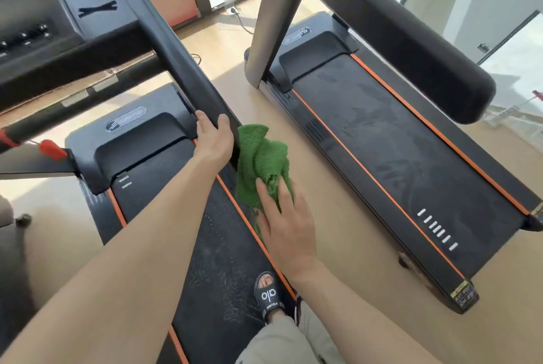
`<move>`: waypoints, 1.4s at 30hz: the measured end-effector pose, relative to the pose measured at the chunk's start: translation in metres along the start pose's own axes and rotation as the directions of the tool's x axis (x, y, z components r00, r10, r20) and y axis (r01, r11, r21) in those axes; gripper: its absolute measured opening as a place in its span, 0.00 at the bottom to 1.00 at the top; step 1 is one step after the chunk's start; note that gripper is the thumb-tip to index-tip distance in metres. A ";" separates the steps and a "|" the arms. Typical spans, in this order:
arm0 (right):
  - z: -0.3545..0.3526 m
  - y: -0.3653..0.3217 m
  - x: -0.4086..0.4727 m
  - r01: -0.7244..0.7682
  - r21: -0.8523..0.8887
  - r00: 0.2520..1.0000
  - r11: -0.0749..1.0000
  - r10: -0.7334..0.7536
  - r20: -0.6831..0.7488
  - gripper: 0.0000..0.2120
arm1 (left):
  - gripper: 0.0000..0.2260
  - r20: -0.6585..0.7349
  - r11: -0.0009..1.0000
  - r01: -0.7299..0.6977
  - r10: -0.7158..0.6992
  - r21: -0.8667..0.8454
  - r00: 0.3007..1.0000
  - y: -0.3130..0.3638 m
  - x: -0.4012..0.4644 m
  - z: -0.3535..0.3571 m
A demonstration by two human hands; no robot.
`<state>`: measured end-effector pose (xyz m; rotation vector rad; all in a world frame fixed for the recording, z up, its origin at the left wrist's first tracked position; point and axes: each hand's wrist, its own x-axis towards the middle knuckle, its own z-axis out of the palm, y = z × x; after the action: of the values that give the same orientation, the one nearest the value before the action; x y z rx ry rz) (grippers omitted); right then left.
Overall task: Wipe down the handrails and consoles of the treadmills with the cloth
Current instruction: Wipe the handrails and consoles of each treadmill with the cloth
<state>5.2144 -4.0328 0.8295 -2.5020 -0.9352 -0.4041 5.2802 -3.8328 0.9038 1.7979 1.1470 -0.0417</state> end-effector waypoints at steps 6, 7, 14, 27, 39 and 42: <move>-0.003 -0.036 0.013 -0.670 0.558 0.653 0.489 0.746 0.131 0.23 | 0.31 0.005 0.999 0.027 -0.027 -0.024 1.000 -0.001 0.002 0.004; -0.009 -0.036 0.021 -0.723 0.602 0.542 0.338 0.819 0.191 0.24 | 0.30 -0.005 0.999 0.017 -0.017 -0.034 1.000 -0.001 0.002 0.005; 0.002 0.017 0.028 -0.688 0.279 -0.046 -0.670 0.423 0.905 0.14 | 0.32 -0.086 0.999 -0.013 0.010 -0.039 0.996 -0.002 0.001 0.021; 0.023 0.045 0.016 -0.866 0.185 0.020 -0.466 0.336 0.942 0.10 | 0.36 -0.180 0.928 0.007 0.065 0.373 0.982 0.003 -0.012 0.027; -0.105 0.113 0.060 -0.718 0.335 0.243 -0.610 0.231 0.942 0.19 | 0.32 -0.044 0.742 -0.188 0.281 0.643 0.959 0.073 -0.090 0.117; -0.154 0.158 0.089 -0.599 0.422 0.430 -0.680 0.171 0.887 0.22 | 0.31 0.030 0.783 -0.288 0.326 0.552 0.945 0.106 -0.105 0.144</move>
<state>5.3676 -4.1670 0.9519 -0.7895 0.4245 0.9490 5.3588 -4.0189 0.9512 2.5072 0.9224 -0.1312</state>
